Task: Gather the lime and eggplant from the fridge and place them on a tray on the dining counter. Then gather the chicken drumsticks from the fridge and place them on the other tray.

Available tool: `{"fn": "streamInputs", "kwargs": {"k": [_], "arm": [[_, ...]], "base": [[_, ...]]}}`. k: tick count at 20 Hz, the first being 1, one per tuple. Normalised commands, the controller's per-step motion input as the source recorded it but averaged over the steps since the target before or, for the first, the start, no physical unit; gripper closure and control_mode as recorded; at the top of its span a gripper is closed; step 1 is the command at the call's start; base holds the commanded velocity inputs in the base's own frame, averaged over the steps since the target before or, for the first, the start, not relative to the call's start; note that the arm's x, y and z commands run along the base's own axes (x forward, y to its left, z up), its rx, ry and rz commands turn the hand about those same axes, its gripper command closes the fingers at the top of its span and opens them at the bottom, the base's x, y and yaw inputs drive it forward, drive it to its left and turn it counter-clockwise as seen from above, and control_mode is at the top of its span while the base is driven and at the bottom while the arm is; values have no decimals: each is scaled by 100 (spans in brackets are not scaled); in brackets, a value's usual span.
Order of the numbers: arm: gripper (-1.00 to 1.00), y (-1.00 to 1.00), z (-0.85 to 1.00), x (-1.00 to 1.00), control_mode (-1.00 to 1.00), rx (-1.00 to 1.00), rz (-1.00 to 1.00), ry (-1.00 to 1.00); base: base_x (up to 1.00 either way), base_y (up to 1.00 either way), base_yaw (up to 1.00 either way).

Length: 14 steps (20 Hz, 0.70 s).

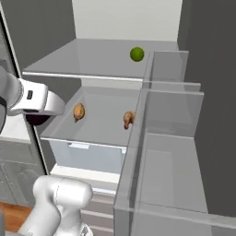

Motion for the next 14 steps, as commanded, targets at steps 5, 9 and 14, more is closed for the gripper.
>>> {"fn": "streamInputs", "kwargs": {"k": [5,9,14], "arm": [[100,0,0,0,100,0,0,0],[100,0,0,0,100,0,0,0],[100,0,0,0,100,0,0,0]], "base": [[-94,15,17],[-36,84,66],[-9,79,87]]}}
